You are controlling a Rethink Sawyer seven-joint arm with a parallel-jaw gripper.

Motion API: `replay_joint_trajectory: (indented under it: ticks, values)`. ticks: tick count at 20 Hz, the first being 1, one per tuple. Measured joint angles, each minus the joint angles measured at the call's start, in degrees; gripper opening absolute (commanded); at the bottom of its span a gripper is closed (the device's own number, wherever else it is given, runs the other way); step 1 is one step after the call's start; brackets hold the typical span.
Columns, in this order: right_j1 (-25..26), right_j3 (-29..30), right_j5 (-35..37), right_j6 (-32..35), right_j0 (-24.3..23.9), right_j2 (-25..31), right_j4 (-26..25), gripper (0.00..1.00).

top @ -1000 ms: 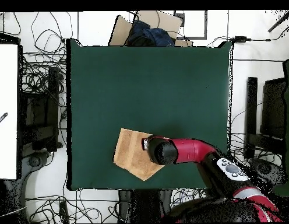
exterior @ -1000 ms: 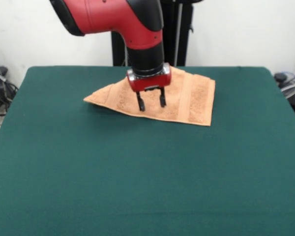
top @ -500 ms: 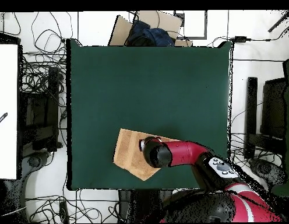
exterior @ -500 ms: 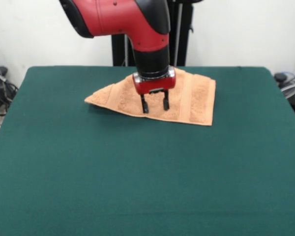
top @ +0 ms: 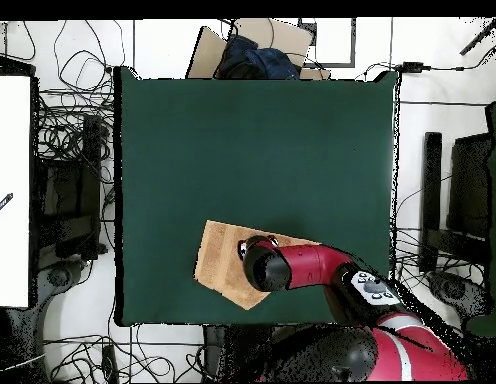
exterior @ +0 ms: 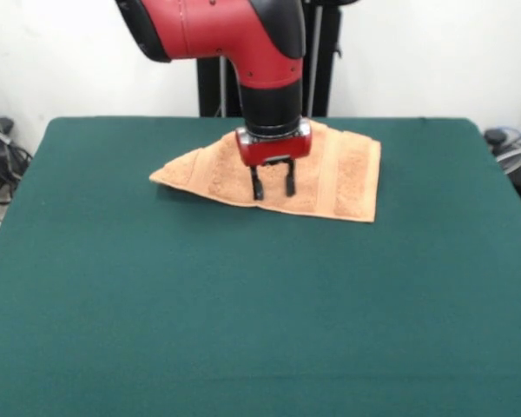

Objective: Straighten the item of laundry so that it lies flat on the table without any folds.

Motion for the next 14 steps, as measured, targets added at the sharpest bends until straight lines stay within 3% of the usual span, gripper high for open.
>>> replay_joint_trajectory:
  ticks: [14]
  values:
    - [0.01, 0.05, -1.65, 0.00, 0.66, -1.35, 0.00, 0.00]
